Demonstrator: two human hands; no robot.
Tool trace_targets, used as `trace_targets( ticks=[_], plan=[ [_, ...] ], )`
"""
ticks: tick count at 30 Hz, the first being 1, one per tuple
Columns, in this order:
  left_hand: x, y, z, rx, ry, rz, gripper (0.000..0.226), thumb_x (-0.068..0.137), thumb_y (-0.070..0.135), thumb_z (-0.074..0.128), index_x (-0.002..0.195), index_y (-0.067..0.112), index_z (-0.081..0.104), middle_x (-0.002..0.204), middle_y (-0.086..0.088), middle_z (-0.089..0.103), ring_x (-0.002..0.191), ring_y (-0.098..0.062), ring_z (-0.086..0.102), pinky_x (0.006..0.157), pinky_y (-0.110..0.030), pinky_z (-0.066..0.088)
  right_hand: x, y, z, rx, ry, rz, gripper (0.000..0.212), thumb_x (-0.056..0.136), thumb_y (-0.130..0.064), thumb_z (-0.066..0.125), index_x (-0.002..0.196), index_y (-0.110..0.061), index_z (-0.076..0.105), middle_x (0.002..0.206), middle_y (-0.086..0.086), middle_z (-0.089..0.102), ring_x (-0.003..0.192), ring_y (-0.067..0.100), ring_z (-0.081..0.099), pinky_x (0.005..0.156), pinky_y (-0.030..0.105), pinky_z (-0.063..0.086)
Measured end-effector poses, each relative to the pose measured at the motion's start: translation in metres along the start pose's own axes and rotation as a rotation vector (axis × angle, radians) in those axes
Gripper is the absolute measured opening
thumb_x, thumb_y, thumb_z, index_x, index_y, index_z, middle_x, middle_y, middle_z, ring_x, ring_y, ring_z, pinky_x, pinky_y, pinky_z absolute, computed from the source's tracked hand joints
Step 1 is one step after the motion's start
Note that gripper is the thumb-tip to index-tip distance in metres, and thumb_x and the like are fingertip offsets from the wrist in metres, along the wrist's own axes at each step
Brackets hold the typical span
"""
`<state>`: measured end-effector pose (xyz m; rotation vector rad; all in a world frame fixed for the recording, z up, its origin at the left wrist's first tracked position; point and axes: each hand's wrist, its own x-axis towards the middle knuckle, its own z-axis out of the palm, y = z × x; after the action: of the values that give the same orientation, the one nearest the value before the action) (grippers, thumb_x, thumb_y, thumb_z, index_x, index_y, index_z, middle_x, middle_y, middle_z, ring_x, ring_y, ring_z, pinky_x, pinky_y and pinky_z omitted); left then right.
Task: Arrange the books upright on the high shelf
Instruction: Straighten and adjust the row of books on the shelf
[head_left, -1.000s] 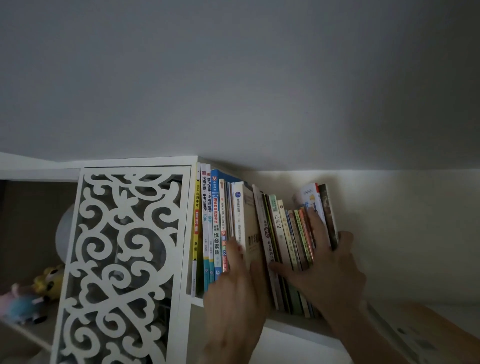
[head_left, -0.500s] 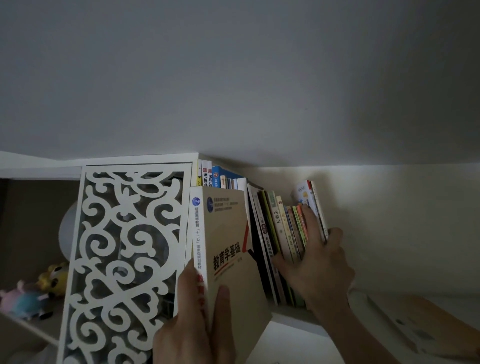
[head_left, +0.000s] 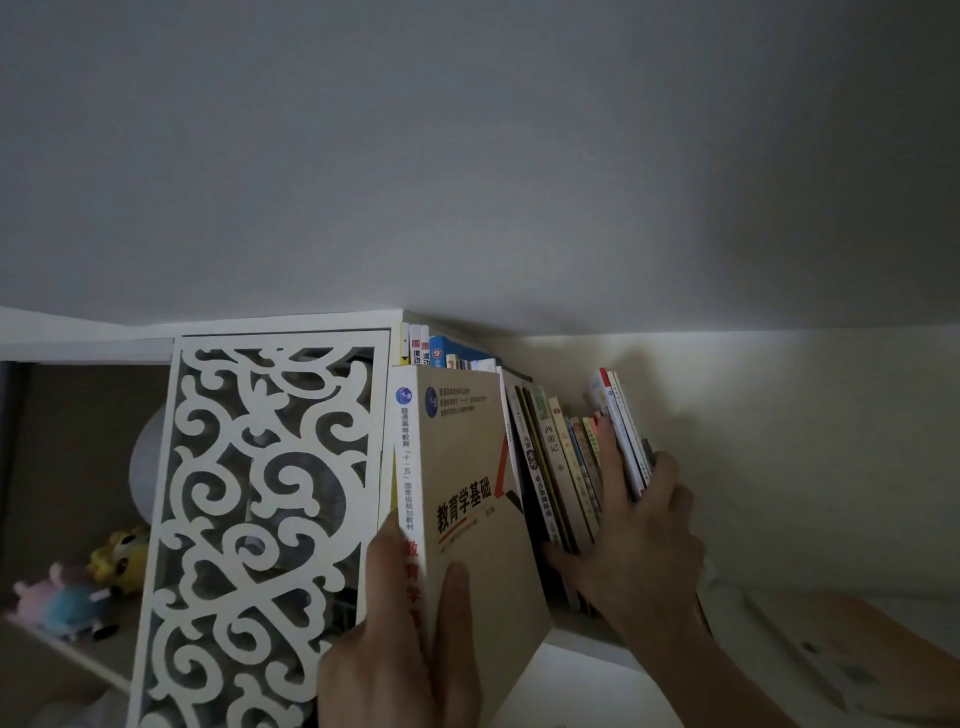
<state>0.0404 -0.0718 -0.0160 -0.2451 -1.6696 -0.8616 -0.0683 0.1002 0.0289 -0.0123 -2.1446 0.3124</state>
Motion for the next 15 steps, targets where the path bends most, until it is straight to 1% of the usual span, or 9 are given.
trace_targets(
  ticks=[2, 4, 6, 8, 10, 12, 14, 15],
  plan=[
    [0.001, 0.001, 0.002, 0.004, -0.015, 0.006, 0.047, 0.089, 0.046, 0.051, 0.124, 0.016, 0.06, 0.069, 0.02, 0.063, 0.037, 0.011, 0.042, 0.042, -0.001, 0.04, 0.0, -0.002, 0.0, 0.03, 0.019, 0.026, 0.141, 0.047, -0.077, 0.077, 0.161, -0.038, 0.004, 0.143, 0.019, 0.029, 0.115, 0.04, 0.045, 0.07, 0.048, 0.059],
    [0.005, 0.003, 0.004, -0.003, -0.028, 0.031, 0.047, 0.09, 0.044, 0.051, 0.126, 0.015, 0.058, 0.07, 0.022, 0.063, 0.035, 0.008, 0.046, 0.04, -0.005, 0.043, 0.001, 0.001, -0.003, 0.051, 0.014, 0.044, 0.137, 0.05, -0.078, 0.075, 0.16, -0.041, 0.002, 0.141, 0.017, 0.029, 0.111, 0.038, 0.047, 0.066, 0.045, 0.056],
    [0.008, 0.003, 0.006, 0.0, -0.033, 0.07, 0.048, 0.092, 0.043, 0.05, 0.129, 0.013, 0.057, 0.075, 0.022, 0.063, 0.035, 0.005, 0.05, 0.036, -0.009, 0.043, 0.003, 0.008, -0.008, 0.051, 0.01, 0.06, 0.136, 0.053, -0.079, 0.073, 0.158, -0.044, -0.005, 0.133, 0.014, 0.028, 0.102, 0.035, 0.05, 0.063, 0.041, 0.051],
    [0.011, 0.006, 0.008, -0.009, -0.038, 0.076, 0.05, 0.093, 0.044, 0.05, 0.131, 0.013, 0.055, 0.076, 0.019, 0.068, 0.036, 0.003, 0.052, 0.036, -0.015, 0.046, 0.006, 0.017, -0.012, 0.061, 0.057, 0.095, 0.132, 0.055, -0.079, 0.072, 0.158, -0.044, -0.003, 0.126, 0.013, 0.029, 0.092, 0.035, 0.051, 0.062, 0.04, 0.049],
    [0.014, 0.012, 0.014, -0.021, -0.029, 0.096, 0.048, 0.095, 0.044, 0.049, 0.131, 0.014, 0.053, 0.079, 0.016, 0.071, 0.038, 0.003, 0.052, 0.039, -0.011, 0.046, 0.01, 0.03, -0.018, 0.088, 0.117, 0.148, 0.129, 0.055, -0.078, 0.073, 0.159, -0.044, 0.005, 0.124, 0.015, 0.03, 0.087, 0.039, 0.052, 0.063, 0.042, 0.052],
    [0.017, 0.018, 0.029, -0.021, -0.001, 0.126, 0.041, 0.099, 0.04, 0.052, 0.131, 0.016, 0.047, 0.083, 0.017, 0.067, 0.042, 0.001, 0.056, 0.042, -0.009, 0.049, 0.011, 0.043, -0.025, 0.106, 0.13, 0.187, 0.129, 0.054, -0.078, 0.073, 0.157, -0.044, 0.003, 0.124, 0.014, 0.028, 0.086, 0.041, 0.053, 0.066, 0.047, 0.055],
    [0.024, 0.023, 0.053, 0.001, 0.002, 0.076, 0.038, 0.1, 0.035, 0.055, 0.133, 0.021, 0.04, 0.082, 0.016, 0.064, 0.048, -0.001, 0.061, 0.046, -0.012, 0.053, 0.011, 0.057, -0.03, 0.121, 0.122, 0.204, 0.13, 0.055, -0.077, 0.072, 0.156, -0.045, -0.002, 0.128, 0.014, 0.025, 0.09, 0.044, 0.053, 0.07, 0.051, 0.054],
    [0.029, 0.025, 0.068, 0.008, -0.014, 0.036, 0.04, 0.101, 0.033, 0.055, 0.134, 0.023, 0.037, 0.083, 0.014, 0.064, 0.052, -0.003, 0.063, 0.048, -0.017, 0.056, 0.012, 0.063, -0.032, 0.129, 0.105, 0.227, 0.133, 0.055, -0.074, 0.076, 0.156, -0.046, -0.005, 0.131, 0.013, 0.022, 0.093, 0.045, 0.053, 0.073, 0.052, 0.052]
  ],
)
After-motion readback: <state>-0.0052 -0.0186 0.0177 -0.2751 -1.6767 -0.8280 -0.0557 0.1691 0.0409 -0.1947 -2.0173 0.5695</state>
